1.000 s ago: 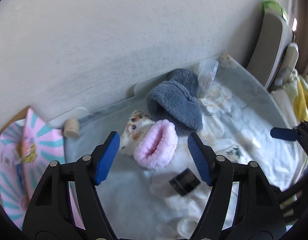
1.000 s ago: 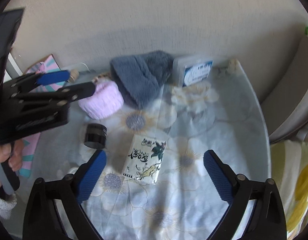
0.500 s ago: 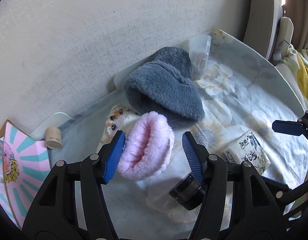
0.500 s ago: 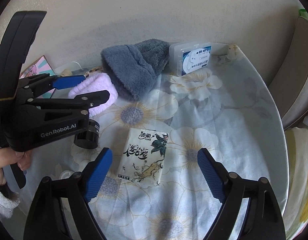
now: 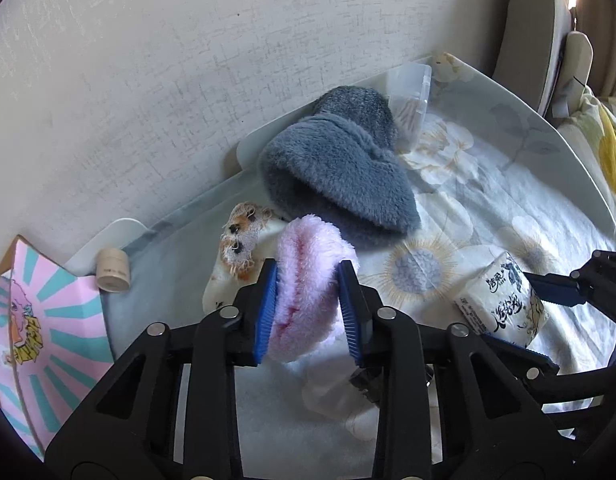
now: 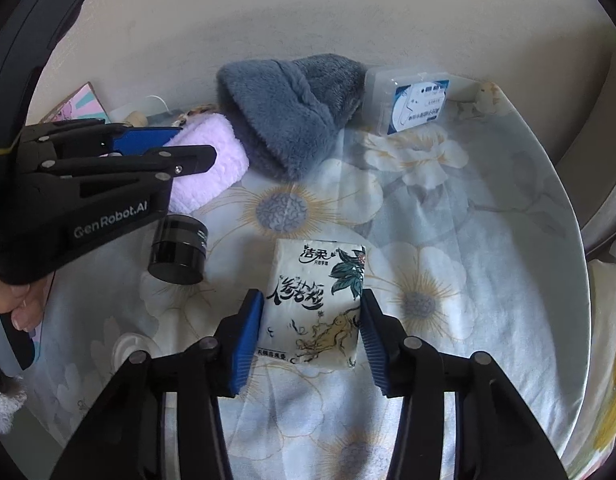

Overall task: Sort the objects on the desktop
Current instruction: 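Grasp the pink fuzzy sock with left tool while right tool grasps white tissue pack, then carry the pink sock and tissue pack into the box and open both tools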

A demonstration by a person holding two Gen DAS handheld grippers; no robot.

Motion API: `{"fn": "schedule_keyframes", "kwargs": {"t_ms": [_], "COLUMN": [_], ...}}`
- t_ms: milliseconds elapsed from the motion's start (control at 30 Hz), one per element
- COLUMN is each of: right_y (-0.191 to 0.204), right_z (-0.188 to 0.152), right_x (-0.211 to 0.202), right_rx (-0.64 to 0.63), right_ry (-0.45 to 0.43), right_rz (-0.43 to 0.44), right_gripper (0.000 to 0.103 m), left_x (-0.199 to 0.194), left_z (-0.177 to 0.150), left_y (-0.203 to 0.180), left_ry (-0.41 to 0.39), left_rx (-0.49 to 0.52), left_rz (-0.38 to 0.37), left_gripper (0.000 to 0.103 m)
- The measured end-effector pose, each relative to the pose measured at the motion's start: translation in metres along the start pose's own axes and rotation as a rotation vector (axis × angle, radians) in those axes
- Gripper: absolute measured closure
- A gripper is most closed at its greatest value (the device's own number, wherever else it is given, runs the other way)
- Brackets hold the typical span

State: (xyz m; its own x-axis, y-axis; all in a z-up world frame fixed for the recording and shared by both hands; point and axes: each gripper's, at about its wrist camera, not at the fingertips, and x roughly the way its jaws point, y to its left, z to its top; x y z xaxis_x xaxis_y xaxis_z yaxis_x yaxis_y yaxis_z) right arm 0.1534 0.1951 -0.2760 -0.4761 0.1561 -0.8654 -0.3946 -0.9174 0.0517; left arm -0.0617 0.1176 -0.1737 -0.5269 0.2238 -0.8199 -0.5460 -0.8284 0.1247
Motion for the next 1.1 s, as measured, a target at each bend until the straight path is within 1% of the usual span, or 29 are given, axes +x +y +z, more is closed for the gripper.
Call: {"fn": "schedule_keyframes", "kwargs": {"t_ms": [133, 367, 467, 600, 733, 900, 1100], "right_y": [-0.001, -0.005, -0.007, -0.009, -0.014, -0.004, 0.013], "right_z": [0.001, 0.006, 0.012, 0.028, 0.047, 0.069, 0.098], "right_x": [-0.008, -0.025, -0.039, -0.057, -0.076, -0.104, -0.117], "right_rx": [0.001, 0.002, 0.002, -0.001, -0.018, -0.079, -0.152], "right_ry": [-0.02, -0.027, -0.03, -0.027, -0.034, -0.057, -0.082], "right_rz": [-0.004, -0.004, 0.001, 0.028, 0.044, 0.045, 0.085], "right_gripper": [0.059, 0.059, 0.059, 0.059, 0.059, 0.059, 0.059], "left_x": [-0.009, -0.034, -0.052, -0.081, -0.114, -0.148, -0.184], "left_z": [0.002, 0.015, 0.023, 0.033, 0.039, 0.042, 0.033], "left_y": [-0.001, 0.0, 0.005, 0.017, 0.034, 0.056, 0.092], "left_ry": [-0.009, -0.032, -0.04, -0.046, -0.059, -0.083, -0.095], "left_rx": [-0.001, -0.014, -0.032, -0.075, -0.114, -0.155, -0.24], "left_rz": [-0.01, -0.024, -0.03, -0.037, -0.022, 0.012, 0.058], "left_gripper": [0.078, 0.078, 0.078, 0.078, 0.078, 0.078, 0.078]}}
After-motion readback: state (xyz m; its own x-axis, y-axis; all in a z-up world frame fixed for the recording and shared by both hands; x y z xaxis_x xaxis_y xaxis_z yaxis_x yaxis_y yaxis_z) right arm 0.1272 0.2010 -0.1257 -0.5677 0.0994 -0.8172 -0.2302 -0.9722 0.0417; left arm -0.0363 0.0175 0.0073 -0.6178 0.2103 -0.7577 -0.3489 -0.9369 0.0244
